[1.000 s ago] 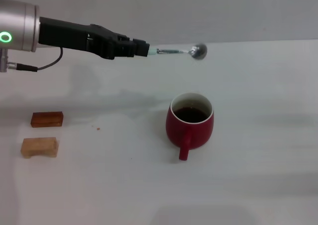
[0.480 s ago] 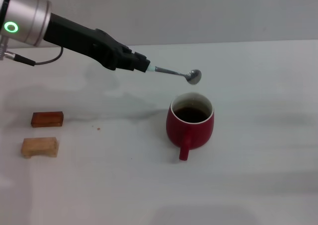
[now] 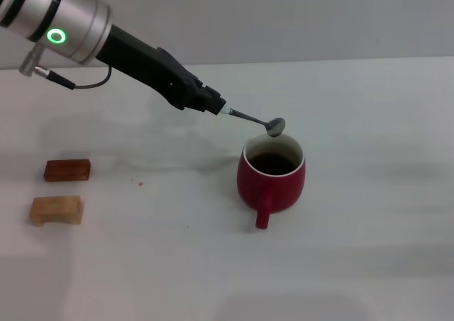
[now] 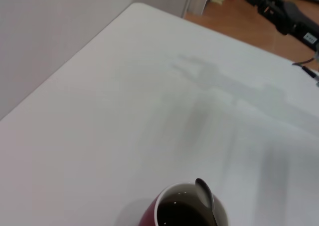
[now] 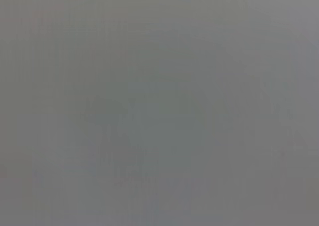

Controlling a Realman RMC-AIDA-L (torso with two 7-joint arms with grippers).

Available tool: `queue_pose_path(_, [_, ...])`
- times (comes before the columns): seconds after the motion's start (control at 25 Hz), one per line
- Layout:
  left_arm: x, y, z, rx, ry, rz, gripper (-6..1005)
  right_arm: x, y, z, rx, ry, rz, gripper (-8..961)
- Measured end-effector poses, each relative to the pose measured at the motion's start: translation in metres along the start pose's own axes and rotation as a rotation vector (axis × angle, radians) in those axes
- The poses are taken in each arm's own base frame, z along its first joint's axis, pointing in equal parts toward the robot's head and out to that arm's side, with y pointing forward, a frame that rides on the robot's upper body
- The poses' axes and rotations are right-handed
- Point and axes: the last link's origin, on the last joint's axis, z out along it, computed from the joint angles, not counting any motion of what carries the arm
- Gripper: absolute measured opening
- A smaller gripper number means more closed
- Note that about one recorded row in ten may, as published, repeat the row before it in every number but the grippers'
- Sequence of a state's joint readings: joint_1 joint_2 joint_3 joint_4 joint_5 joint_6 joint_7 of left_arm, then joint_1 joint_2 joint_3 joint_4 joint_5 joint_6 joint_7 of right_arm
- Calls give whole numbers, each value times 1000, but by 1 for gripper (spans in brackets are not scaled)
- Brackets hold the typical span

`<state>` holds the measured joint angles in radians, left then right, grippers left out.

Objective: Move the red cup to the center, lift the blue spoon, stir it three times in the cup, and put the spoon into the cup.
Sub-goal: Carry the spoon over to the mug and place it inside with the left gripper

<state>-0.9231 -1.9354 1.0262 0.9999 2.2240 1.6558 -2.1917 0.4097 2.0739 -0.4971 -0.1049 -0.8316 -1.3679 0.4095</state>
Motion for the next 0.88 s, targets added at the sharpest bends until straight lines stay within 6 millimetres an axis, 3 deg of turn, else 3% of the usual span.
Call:
queue_pose_path(0.4, [18,3,11,43,-78,58,128,2,3,0,-8,5,5,467])
queue_pose_path(0.88, [18,7,23,68,-165,75,128,3,3,-3,-5,11,10,467])
